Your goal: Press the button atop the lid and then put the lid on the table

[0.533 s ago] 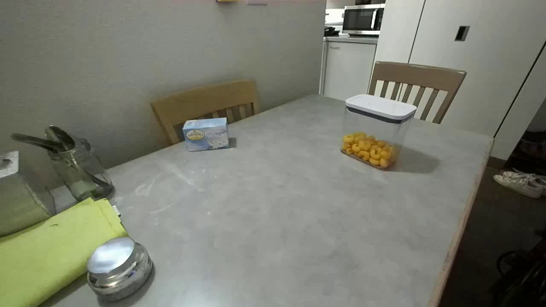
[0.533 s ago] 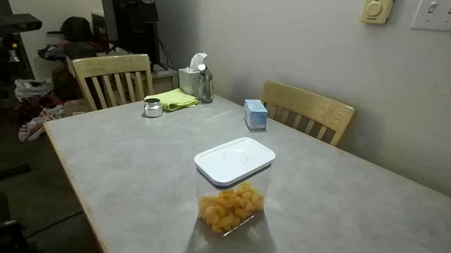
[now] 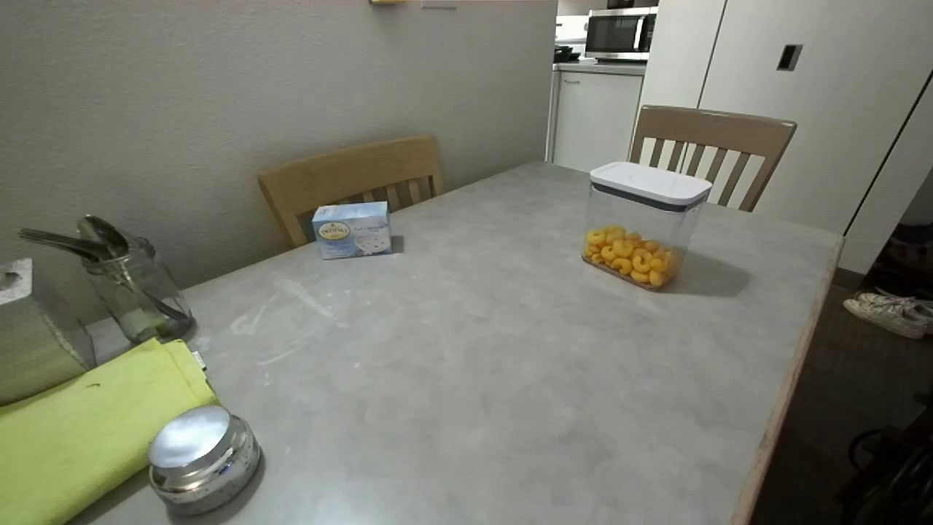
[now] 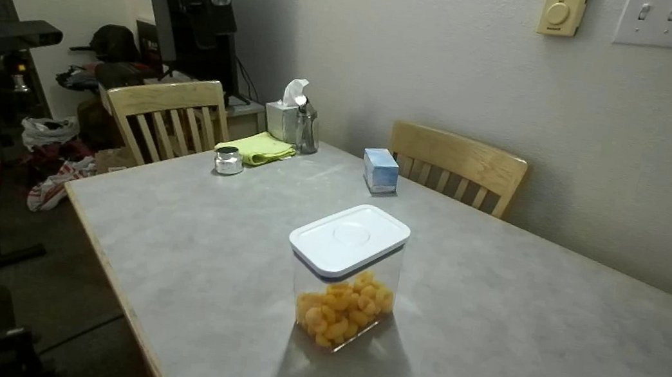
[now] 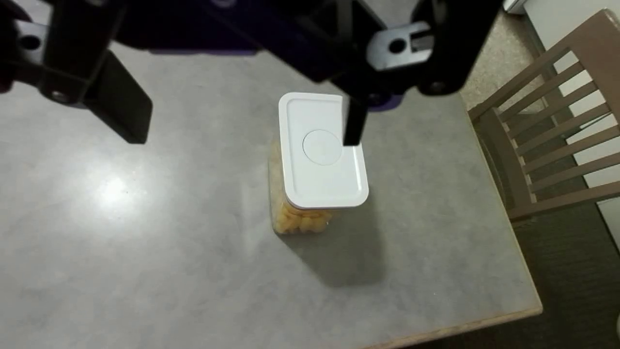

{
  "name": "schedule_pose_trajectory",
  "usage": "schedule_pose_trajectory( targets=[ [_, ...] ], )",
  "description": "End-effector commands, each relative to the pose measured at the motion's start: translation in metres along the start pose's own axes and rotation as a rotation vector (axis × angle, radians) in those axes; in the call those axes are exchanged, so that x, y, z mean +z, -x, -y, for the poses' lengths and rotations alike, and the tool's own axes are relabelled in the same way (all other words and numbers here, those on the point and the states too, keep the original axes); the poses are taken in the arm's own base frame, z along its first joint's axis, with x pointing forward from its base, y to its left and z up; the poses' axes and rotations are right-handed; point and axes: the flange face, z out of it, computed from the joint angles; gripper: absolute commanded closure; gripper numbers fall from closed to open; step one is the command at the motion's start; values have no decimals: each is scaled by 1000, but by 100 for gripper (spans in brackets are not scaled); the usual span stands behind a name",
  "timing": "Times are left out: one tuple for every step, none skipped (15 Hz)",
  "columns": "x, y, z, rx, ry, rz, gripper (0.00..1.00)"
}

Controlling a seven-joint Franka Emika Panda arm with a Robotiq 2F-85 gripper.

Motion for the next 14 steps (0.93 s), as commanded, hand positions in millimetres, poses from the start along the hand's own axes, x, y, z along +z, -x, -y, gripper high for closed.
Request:
schedule_pose_trajectory(
  targets=[
    [0, 0, 0, 0, 0, 1, 0],
    [-6, 1, 0, -49, -19, -34, 0],
    [-6, 0, -1, -46, -17, -45, 0],
    [-3, -1, -3, -55, -21, -36, 0],
    [0, 0, -6, -56, -21, -34, 0],
    [6, -2, -11, -54, -21, -24, 0],
    [12, -4, -19, -46, -24, -12, 0],
    [18, -7, -28, -32, -26, 0, 0],
    [24, -8, -38, -16, -28, 17, 0],
    [30, -10, -47, -4, -36, 26, 0],
    [39, -12, -59, 7, -44, 39, 0],
    [45, -15, -69, 20, -49, 53, 0],
    [52, -17, -81, 31, -65, 71, 0],
    [59, -19, -92, 40, -86, 89, 0]
  ],
)
